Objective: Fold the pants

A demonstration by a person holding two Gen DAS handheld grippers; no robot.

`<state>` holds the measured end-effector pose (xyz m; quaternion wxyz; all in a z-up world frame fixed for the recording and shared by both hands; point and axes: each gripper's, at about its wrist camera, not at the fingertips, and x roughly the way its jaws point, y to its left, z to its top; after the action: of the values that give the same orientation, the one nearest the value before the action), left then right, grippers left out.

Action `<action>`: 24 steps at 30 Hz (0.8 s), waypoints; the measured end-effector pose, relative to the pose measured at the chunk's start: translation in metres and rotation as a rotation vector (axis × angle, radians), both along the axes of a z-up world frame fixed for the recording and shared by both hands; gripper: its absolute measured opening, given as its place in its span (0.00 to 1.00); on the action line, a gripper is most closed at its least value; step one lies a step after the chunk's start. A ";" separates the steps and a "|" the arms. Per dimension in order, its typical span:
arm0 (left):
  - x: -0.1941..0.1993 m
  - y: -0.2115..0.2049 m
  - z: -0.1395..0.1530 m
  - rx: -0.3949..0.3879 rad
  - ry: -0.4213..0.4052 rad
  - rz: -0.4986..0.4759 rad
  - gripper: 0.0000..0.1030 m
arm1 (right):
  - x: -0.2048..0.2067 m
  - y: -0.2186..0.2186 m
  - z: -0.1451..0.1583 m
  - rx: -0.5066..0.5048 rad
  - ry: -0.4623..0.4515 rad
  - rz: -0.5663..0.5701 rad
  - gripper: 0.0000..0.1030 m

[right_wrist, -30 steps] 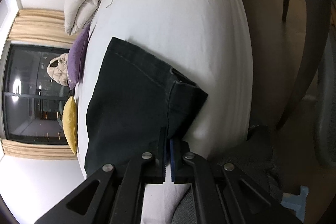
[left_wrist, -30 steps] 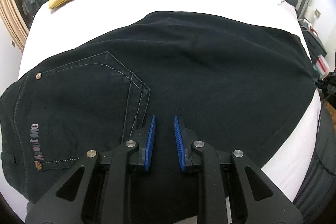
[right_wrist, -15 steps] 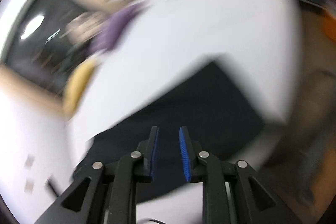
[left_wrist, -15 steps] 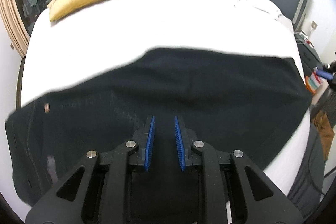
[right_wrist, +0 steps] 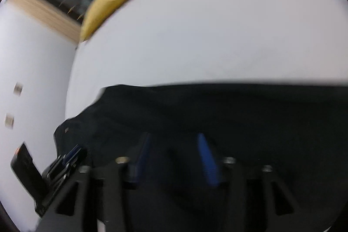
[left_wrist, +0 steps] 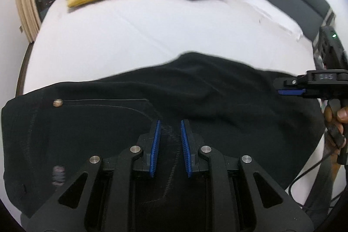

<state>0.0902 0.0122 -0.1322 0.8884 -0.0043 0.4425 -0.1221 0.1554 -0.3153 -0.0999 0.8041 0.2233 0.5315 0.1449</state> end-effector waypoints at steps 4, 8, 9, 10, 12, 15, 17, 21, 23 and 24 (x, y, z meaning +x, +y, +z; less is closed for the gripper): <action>-0.001 0.024 -0.009 0.014 0.017 0.060 0.18 | 0.035 0.065 0.033 0.125 -0.105 0.210 0.59; -0.002 0.039 -0.023 -0.024 0.042 0.084 0.18 | 0.088 0.118 0.007 0.183 -0.082 0.272 0.62; -0.003 0.040 -0.024 -0.020 0.042 0.082 0.18 | 0.103 0.121 -0.011 0.146 -0.032 0.248 0.60; -0.004 0.041 -0.023 -0.025 0.044 0.080 0.18 | 0.114 0.116 -0.028 0.103 0.002 0.207 0.52; -0.003 0.043 -0.022 -0.038 0.048 0.080 0.18 | 0.121 0.080 -0.045 0.156 0.032 0.087 0.01; -0.001 0.051 -0.023 -0.042 0.039 0.084 0.18 | 0.095 0.034 -0.025 0.107 -0.006 -0.046 0.23; -0.001 0.048 -0.023 -0.028 0.034 0.087 0.18 | 0.060 0.015 -0.002 0.161 -0.110 -0.034 0.57; -0.006 0.036 -0.026 0.027 0.023 0.090 0.18 | 0.002 -0.023 -0.020 0.060 -0.100 -0.038 0.74; -0.007 0.031 -0.025 0.043 0.028 0.091 0.18 | -0.025 -0.079 -0.045 0.159 -0.066 -0.147 0.33; -0.008 0.031 -0.024 0.045 0.033 0.094 0.18 | -0.039 -0.120 -0.053 0.213 -0.030 -0.230 0.23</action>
<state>0.0818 0.0427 -0.1564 0.8857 -0.0072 0.4589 -0.0701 0.1166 -0.4356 -0.1533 0.7951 0.3643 0.4720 0.1109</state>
